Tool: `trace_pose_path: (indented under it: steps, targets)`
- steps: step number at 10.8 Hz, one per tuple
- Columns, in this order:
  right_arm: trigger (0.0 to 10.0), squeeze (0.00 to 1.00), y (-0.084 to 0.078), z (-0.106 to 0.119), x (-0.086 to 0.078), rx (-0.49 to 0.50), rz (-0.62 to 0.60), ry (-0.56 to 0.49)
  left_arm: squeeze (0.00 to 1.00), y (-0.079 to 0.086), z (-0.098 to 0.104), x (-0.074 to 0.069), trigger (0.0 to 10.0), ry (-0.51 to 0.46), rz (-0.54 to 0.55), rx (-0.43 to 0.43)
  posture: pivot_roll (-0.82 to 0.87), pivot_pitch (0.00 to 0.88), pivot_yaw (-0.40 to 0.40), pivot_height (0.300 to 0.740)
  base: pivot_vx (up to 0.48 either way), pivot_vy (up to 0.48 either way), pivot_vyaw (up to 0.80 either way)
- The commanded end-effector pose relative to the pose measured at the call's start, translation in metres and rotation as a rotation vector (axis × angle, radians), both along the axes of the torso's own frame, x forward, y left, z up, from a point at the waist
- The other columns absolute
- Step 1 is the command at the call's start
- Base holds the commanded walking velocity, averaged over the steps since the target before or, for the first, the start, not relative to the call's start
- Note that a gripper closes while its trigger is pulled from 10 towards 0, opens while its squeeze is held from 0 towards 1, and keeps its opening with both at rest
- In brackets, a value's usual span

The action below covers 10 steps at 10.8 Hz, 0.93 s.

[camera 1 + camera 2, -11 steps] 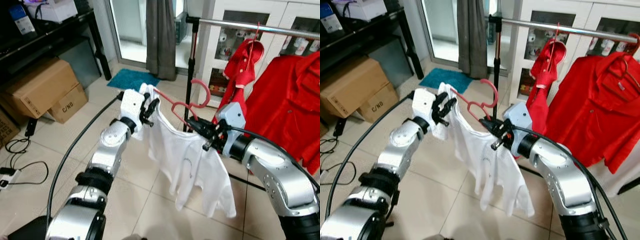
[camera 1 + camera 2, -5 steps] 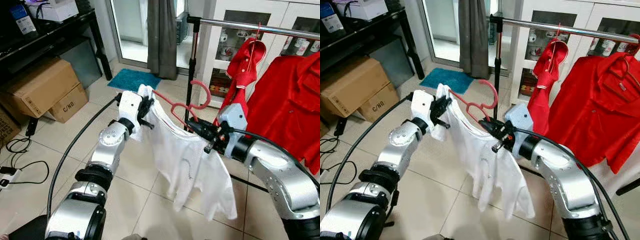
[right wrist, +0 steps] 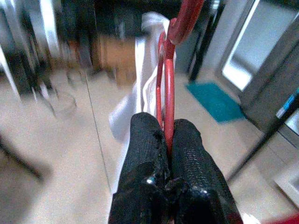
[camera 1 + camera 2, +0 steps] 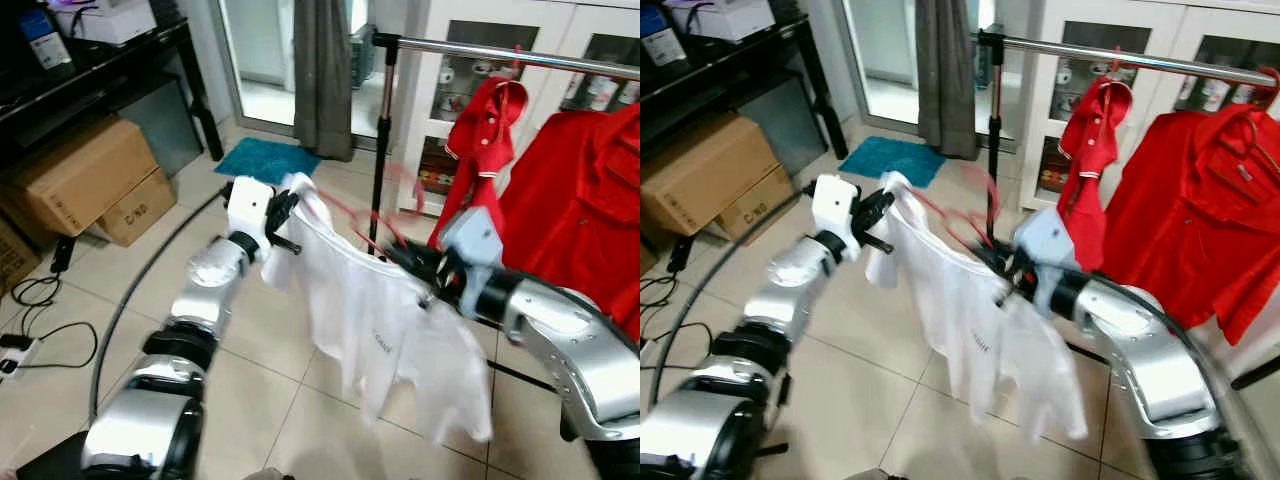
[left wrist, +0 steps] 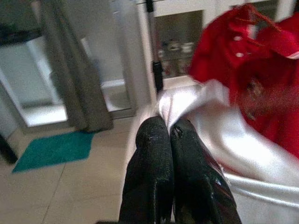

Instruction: Hang hanger

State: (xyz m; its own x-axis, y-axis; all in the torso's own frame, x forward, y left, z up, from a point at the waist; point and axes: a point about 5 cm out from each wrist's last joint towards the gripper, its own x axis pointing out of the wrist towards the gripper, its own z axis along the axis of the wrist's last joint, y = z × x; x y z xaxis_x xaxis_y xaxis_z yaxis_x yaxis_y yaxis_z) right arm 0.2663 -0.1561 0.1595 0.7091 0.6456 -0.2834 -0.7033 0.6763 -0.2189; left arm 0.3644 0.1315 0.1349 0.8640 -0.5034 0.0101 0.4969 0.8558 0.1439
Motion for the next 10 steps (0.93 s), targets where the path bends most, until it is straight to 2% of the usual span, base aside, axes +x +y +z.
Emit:
trace_pose_path:
  steps: [1, 3, 4, 6, 8, 9, 10]
  targets:
    - [0.0, 0.0, 0.004, -0.003, 0.0, -0.03, 0.015, 0.013, 0.0, -0.005, 0.01, -0.001, 0.0, -0.022, -0.087, 0.067, -0.19, 0.0, 0.107, 0.74, 0.0, 0.0, 0.0]
    - [0.0, 0.0, 0.004, -0.004, 0.0, -0.082, 0.03, 0.033, 0.0, -0.009, 0.004, -0.009, 0.0, 0.023, -0.207, 0.201, -0.18, 0.0, 0.096, 0.74, 0.0, 0.0, 0.0]
    - [0.0, 0.0, 0.003, -0.011, 0.001, -0.248, 0.084, 0.07, 0.0, -0.011, 0.003, -0.015, 0.0, 0.022, -0.271, 0.293, -0.17, 0.0, 0.092, 0.74, 0.0, 0.0, 0.0]
    - [0.0, 0.0, 0.002, -0.022, -0.007, -0.32, 0.128, 0.165, 0.0, -0.003, 0.007, -0.013, 0.0, 0.012, -0.23, 0.389, -0.16, 0.0, 0.083, 0.74, 0.0, 0.0, 0.0]
    - [0.0, 0.0, -0.005, -0.013, -0.022, -0.183, 0.203, 0.166, 0.0, 0.05, 0.001, -0.008, 0.0, 0.064, -0.022, 0.622, -0.16, 0.0, 0.092, 0.74, 0.0, 0.0, 0.0]
    - [0.0, 0.0, -0.01, -0.006, -0.032, -0.121, 0.266, 0.168, 0.0, 0.086, 0.001, -0.008, 0.0, 0.104, 0.091, 0.726, -0.16, 0.0, 0.096, 0.74, 0.0, 0.0, 0.0]
    - [0.0, 0.0, -0.01, -0.001, -0.036, -0.072, 0.287, 0.164, 0.0, 0.102, 0.002, -0.008, 0.0, 0.118, 0.157, 0.743, -0.16, 0.0, 0.096, 0.74, 0.0, 0.0, 0.0]
